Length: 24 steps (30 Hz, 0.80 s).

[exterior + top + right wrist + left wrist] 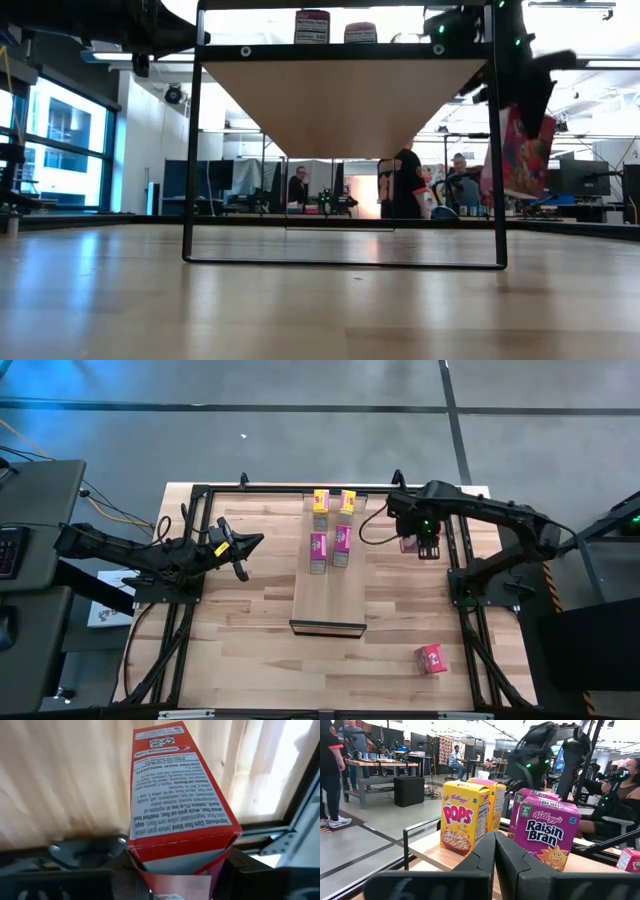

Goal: Stack cereal on shelf
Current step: Put the top red cereal box on the shelf

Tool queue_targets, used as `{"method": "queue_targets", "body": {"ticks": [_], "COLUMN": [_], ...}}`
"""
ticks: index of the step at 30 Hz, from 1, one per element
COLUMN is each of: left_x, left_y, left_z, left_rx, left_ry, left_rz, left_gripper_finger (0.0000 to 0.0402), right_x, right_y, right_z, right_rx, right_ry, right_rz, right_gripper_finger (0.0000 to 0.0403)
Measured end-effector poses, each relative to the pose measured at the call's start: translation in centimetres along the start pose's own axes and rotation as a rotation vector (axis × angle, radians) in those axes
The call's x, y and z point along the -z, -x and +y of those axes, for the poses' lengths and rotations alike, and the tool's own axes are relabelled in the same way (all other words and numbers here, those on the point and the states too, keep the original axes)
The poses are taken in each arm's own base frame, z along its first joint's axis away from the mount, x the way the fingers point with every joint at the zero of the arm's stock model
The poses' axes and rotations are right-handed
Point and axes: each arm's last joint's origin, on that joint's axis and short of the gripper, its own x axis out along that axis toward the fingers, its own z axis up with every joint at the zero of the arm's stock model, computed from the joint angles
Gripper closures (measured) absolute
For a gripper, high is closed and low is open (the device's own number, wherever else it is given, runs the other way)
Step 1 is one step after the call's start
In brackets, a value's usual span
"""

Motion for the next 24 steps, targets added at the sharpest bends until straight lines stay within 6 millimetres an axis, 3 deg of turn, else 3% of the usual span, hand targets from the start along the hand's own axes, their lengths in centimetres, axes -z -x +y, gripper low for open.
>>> {"method": "queue_targets", "body": {"ticks": [9,16,24], "left_x": [0.0,0.0,0.0], "left_y": [0.0,0.0,0.0], "left_z": [0.0,0.1,0.1], "left_rx": [-0.014,-0.023,-0.023], "left_ry": [-0.001,0.000,0.001], "left_rz": [-0.001,-0.002,-0.002], "left_gripper_finger": [0.0402,0.0401,0.0402], "right_x": [0.5,1.0,0.9], "right_y": [3.1,9.0,15.4], "right_z": [4.5,7.9,11.5], "right_rx": [-0.078,-0.089,0.059], "right_ry": [-0.009,-0.008,0.011], "right_rz": [-0.143,-0.341,-0.607], "right_gripper_finger": [0.0279,0.0279,0.0279]}}
